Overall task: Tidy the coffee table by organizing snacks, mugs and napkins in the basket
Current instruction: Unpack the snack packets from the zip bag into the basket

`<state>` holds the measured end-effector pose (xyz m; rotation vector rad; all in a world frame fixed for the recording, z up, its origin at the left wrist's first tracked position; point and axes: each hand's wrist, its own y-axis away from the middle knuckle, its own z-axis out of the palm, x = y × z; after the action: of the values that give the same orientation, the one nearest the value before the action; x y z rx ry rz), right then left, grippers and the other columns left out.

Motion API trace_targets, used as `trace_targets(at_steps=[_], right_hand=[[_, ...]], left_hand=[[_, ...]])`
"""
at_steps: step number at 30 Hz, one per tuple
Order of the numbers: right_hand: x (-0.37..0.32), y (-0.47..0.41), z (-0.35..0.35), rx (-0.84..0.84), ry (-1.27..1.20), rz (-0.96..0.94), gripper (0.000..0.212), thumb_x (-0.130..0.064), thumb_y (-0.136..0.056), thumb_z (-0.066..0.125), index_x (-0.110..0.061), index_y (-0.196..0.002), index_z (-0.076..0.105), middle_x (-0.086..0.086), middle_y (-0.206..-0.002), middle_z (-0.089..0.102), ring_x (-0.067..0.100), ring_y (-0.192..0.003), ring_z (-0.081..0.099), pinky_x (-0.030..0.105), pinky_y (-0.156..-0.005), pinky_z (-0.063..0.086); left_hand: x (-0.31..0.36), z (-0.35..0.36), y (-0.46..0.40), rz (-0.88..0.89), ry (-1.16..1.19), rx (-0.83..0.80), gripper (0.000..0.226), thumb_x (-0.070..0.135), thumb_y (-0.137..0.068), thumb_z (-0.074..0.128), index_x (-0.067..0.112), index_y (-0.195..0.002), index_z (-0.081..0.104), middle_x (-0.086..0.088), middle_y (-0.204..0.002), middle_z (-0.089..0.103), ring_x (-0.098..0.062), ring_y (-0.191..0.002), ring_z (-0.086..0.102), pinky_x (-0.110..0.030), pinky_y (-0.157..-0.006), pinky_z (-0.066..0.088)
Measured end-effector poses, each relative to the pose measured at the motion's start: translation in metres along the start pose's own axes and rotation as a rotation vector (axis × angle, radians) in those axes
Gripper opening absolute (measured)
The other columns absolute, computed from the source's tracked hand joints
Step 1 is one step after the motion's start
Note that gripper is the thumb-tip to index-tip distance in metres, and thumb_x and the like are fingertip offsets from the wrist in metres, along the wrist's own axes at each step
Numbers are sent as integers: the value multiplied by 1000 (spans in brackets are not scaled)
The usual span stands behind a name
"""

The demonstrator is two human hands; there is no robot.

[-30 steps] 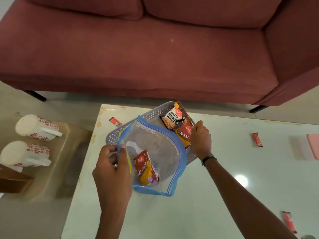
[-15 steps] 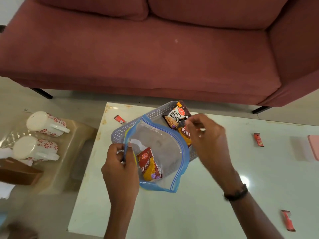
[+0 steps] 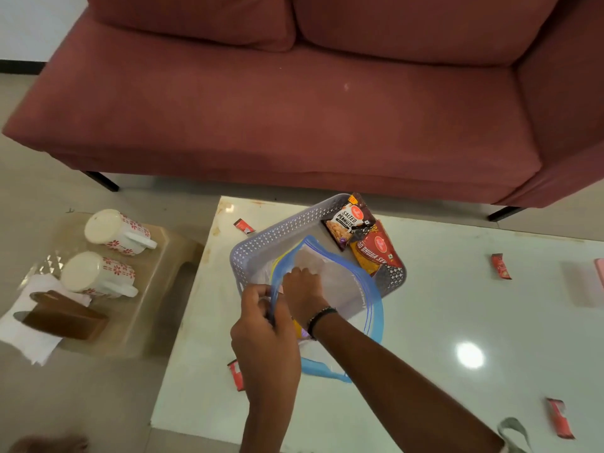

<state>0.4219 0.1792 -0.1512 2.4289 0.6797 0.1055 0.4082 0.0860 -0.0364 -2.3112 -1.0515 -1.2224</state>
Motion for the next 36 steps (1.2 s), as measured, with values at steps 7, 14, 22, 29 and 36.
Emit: trace_targets(at_steps=[7, 14, 22, 29, 36], right_hand=[[-2, 13, 0, 45, -254, -3, 27, -7, -94, 46, -5, -120, 51, 14, -123, 58, 31, -114, 57, 36, -90, 47], [23, 62, -41, 223, -369, -5, 26, -14, -91, 49, -15, -110, 66, 10, -110, 66, 30, -101, 61, 34, -80, 49], [69, 121, -102, 675, -865, -30, 8, -21, -90, 61, -15, -91, 66, -8, -75, 63, 5, -61, 54, 12, -57, 41], [108, 120, -134, 995, -1131, -36, 10, -22, -89, 62, -19, -80, 58, 2, -67, 63, 27, -62, 59, 40, -59, 55], [155, 57, -82, 918, -1020, 92, 7, -13, -88, 60, -18, -84, 59, 2, -74, 65, 31, -69, 63, 49, -63, 55]], left_hand=[[-4, -4, -7, -23, 3, 13, 22, 29, -91, 51, 9, -98, 58, 6, -71, 60, -4, -59, 57, -14, -56, 45], [-1, -5, -19, -107, 54, -11, 19, 34, -90, 51, 18, -101, 53, 2, -87, 62, -11, -70, 62, -16, -60, 48], [1, -1, -41, -181, 114, 42, 29, 32, -92, 50, 7, -107, 57, -17, -96, 69, -27, -80, 65, -24, -63, 50], [6, 0, -62, -211, 84, 57, 20, 27, -93, 51, 10, -98, 58, -4, -73, 61, -23, -70, 56, -29, -60, 39], [-4, -10, -64, -210, 69, 43, 8, 26, -92, 53, 18, -92, 52, -5, -77, 60, -18, -66, 56, -26, -57, 40]])
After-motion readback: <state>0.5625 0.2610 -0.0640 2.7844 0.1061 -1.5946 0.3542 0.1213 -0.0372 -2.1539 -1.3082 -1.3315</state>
